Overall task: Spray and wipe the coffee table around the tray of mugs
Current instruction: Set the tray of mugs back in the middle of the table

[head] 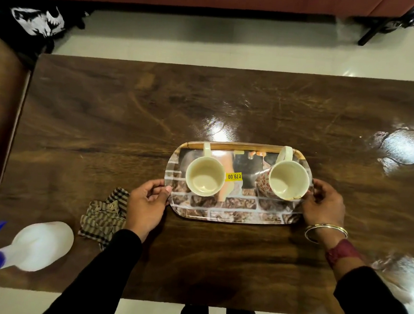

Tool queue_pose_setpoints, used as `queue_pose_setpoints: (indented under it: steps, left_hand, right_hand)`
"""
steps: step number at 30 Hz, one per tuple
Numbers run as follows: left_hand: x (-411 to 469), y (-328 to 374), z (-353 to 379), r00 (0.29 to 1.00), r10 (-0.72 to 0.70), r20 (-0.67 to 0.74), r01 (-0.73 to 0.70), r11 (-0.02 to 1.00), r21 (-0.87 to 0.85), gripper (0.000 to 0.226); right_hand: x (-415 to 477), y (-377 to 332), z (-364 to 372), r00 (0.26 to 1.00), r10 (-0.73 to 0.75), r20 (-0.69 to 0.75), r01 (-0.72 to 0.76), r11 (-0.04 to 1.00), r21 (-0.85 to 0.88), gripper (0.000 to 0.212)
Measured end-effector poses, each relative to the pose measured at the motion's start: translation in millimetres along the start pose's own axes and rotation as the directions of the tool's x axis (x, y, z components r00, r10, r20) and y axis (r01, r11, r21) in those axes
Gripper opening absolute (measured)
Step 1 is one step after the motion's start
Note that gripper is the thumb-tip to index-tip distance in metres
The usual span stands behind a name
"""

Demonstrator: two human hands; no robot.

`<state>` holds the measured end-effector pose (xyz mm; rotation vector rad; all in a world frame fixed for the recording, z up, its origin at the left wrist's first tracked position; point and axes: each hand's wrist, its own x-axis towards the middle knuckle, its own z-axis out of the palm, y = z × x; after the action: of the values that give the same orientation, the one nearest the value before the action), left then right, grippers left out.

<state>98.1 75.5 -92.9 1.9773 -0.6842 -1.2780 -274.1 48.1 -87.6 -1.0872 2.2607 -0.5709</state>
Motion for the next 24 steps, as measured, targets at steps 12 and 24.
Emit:
queue_pose_setpoints:
  steps: [12, 24]
  left_hand:
    - [-4, 0, 10, 0.997, -0.003, -0.083, 0.001, 1.0, -0.022, 0.021]
    - [6, -8, 20, 0.989, -0.002, -0.147, -0.012, 0.996, -0.089, 0.021]
  right_hand:
    - [-2, 8, 0, 0.998, -0.051, -0.023, 0.051, 0.999, 0.009, 0.035]
    - [22, 6, 4, 0.997, -0.062, -0.037, 0.066, 0.991, 0.12, 0.031]
